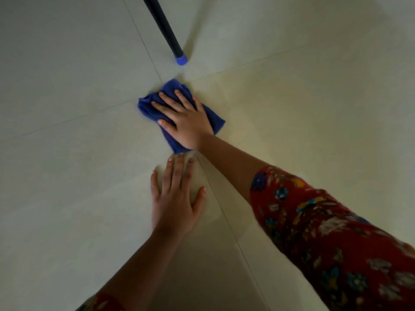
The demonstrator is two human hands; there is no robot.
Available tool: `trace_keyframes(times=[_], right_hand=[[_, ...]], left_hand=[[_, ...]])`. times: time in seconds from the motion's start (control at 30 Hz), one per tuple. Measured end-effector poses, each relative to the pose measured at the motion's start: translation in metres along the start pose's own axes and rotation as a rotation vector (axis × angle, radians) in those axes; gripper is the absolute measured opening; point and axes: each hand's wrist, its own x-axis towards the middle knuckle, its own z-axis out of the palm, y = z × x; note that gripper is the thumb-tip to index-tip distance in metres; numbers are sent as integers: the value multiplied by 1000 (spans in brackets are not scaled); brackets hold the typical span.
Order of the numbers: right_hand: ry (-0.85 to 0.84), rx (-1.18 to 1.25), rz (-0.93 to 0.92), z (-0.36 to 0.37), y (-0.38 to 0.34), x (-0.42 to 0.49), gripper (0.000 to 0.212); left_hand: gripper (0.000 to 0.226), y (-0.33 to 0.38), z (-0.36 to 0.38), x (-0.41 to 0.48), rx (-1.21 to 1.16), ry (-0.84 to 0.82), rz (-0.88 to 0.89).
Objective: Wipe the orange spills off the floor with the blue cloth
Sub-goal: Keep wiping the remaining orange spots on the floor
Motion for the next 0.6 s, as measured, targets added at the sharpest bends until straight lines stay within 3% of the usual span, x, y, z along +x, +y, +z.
trace_keyframes(times=[0.07,0.17,0.23,0.37,0.6], right_hand=[[71,0,134,-9,44,-3,56],[125,12,571,-32,136,-22,56],[91,61,768,-49,191,-43,57],[47,41,748,-52,207,-75,57],[152,-14,834,-12,97,-200,59]], left_hand=[[69,0,0,0,-16,4,-6],[70,0,1,0,-8,13,4],[70,0,2,0,3,21,17],[70,0,1,1,-11,10,12],[69,1,2,0,17,27,27]])
